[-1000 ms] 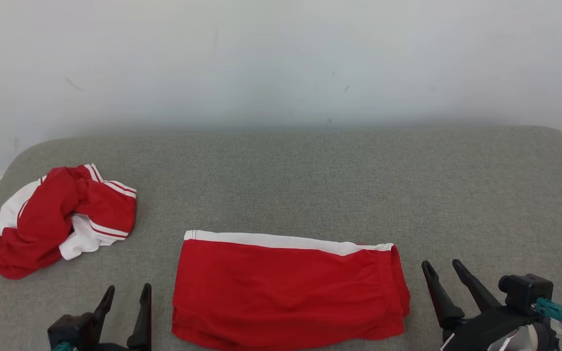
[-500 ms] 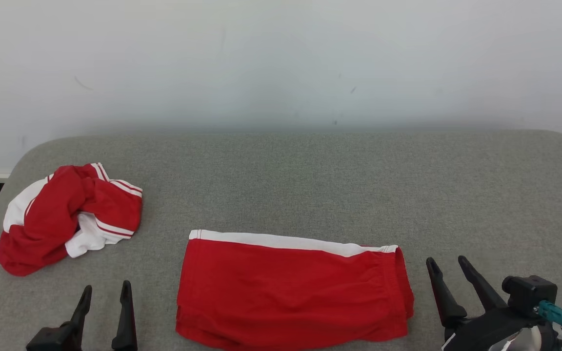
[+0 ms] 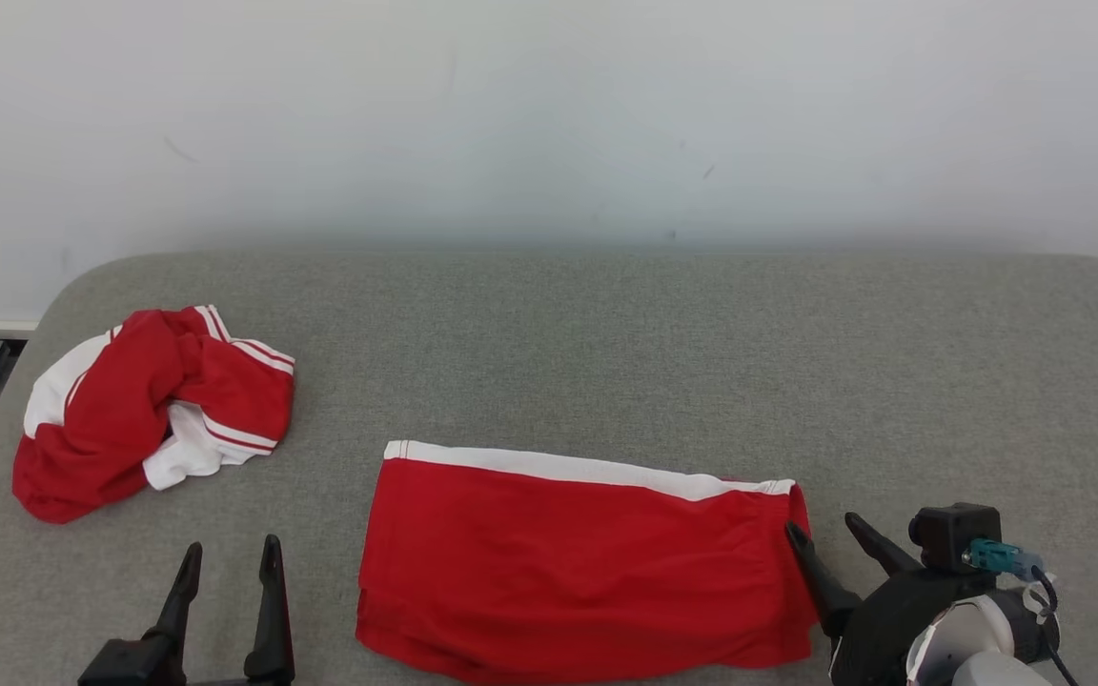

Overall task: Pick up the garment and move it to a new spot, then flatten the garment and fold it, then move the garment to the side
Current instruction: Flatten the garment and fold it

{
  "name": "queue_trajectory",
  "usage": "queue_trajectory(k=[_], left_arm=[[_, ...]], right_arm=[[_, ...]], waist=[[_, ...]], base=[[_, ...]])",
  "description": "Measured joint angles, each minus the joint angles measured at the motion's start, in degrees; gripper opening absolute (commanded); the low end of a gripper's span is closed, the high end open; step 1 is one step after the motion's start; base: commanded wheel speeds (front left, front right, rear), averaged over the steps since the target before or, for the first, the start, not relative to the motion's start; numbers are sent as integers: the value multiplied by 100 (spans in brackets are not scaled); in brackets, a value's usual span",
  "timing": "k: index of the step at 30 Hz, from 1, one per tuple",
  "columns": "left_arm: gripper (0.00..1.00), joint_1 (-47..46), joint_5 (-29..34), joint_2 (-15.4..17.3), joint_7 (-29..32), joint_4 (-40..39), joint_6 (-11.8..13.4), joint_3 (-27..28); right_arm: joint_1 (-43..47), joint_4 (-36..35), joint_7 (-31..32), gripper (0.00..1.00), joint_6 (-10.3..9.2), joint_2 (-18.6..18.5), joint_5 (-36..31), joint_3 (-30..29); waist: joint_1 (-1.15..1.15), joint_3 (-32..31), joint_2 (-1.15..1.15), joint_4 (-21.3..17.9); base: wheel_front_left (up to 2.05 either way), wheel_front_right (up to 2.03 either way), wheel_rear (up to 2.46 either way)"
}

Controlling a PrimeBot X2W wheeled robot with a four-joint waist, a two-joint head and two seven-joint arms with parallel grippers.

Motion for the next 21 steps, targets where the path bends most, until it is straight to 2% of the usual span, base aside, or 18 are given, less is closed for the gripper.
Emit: queue_trajectory(k=[16, 17, 18, 19, 20, 21], left_arm=[[100, 149, 248, -158, 30, -248, 0, 67], [100, 151, 253, -159, 36, -268, 0, 62], [100, 149, 263, -167, 74, -278, 0, 76], [100, 149, 263, -167, 74, -278, 0, 76], [100, 143, 263, -165, 85, -279, 0, 92], [100, 131, 263, -165, 87, -285, 0, 105]], right_arm=[[-450, 1034, 1112, 100, -51, 263, 81, 248], [-448, 1079, 1162, 96, -51, 265, 79, 296], [-452, 1168, 1199, 39, -51, 292, 85, 298], [-452, 1168, 1199, 10, -51, 292, 85, 298], [-468, 1204, 1205, 0, -49, 313, 88, 297], [-496, 1235, 1236, 0, -49, 321, 88, 319]], waist=[[0, 107, 0, 248], [0, 117, 0, 255], [0, 137, 1, 269], [0, 137, 1, 269], [0, 150, 0, 271], [0, 163, 0, 273]], base=[[0, 0, 0], [0, 0, 0], [0, 0, 0], [0, 0, 0], [0, 0, 0], [0, 0, 0]])
